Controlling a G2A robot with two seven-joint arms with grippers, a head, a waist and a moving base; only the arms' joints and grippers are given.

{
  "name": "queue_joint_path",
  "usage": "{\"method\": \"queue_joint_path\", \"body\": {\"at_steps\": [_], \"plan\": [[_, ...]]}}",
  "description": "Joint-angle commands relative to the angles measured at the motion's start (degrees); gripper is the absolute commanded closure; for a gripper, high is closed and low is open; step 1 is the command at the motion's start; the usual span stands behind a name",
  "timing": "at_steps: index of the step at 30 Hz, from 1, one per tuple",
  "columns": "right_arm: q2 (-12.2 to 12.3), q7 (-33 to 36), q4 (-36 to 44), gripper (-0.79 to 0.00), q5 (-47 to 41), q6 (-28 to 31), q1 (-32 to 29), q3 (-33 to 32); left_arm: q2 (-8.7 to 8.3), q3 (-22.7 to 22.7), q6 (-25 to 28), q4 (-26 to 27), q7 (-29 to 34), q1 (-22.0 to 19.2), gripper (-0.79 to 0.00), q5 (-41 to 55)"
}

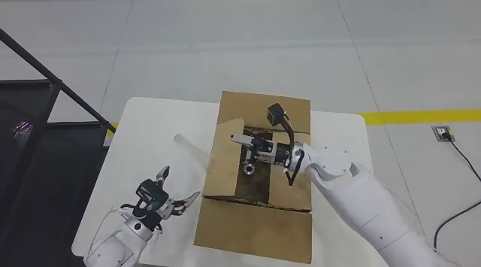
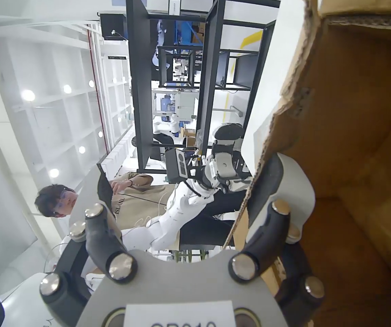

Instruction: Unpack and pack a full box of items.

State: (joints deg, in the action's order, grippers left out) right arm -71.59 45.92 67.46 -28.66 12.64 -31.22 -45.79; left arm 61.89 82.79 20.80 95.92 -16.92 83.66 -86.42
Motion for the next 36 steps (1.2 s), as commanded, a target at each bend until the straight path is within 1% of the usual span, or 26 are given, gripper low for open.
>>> {"method": "queue_joint_path", "body": {"at_steps": [1, 3, 6, 10, 14, 17, 21, 24, 28, 32, 36], "plan": [[-0.5, -2.7, 1.4, -0.785, 1.7, -0.6, 0.3, 0.7, -0.14, 0.3, -0.2, 3.0, 0.2, 1.8, -0.785, -1.8], [-1.1, -5.3, 2.2, -0.785, 3.4, -1.4, 0.6, 1.6, -0.17, 0.2, -0.6, 5.2, 0.0, 3.2, -0.785, -2.9], [-2.0, -6.6, 2.6, -0.785, 3.8, -1.8, 1.2, 2.9, -0.08, -0.5, -1.3, 7.2, 0.4, 4.2, -0.785, -3.4], [-3.5, -7.6, 2.1, -0.785, 3.6, -0.7, 2.1, 4.8, 0.38, -2.3, -2.8, 7.4, 2.0, 2.7, -0.785, -1.8], [-5.0, -7.8, 1.1, -0.785, 2.9, 2.0, 2.8, 6.4, 1.05, -3.9, -6.6, 6.7, 2.8, 0.9, -0.785, 0.9], [-5.9, -7.4, 0.1, -0.785, 3.0, 3.5, 3.3, 7.3, 1.38, -3.5, -9.4, 6.3, 2.4, 0.5, -0.785, 3.5], [-6.5, -5.7, -0.9, -0.785, 3.7, 5.5, 3.5, 7.2, 1.50, -1.3, -11.5, 6.4, 1.2, 1.8, -0.785, 6.5], [-6.4, -5.1, -0.2, -0.785, 5.2, 6.7, 2.8, 6.3, 1.40, 1.1, -11.7, 6.6, 0.6, 3.3, -0.785, 8.2], [-5.3, -6.0, 3.9, -0.785, 9.3, 8.5, -0.3, 3.8, 1.26, 4.3, -12.1, 6.5, 0.6, 5.2, -0.785, 9.7], [-3.4, -7.7, 10.9, -0.785, 14.9, 9.2, -5.5, -0.6, 1.15, 6.7, -10.7, 4.8, 2.0, 5.5, -0.785, 11.9], [-1.2, -9.2, 19.5, -0.785, 20.3, 9.5, -12.5, -6.4, 1.07, 7.8, -8.0, 2.1, 3.5, 4.5, -0.785, 13.8]]}}
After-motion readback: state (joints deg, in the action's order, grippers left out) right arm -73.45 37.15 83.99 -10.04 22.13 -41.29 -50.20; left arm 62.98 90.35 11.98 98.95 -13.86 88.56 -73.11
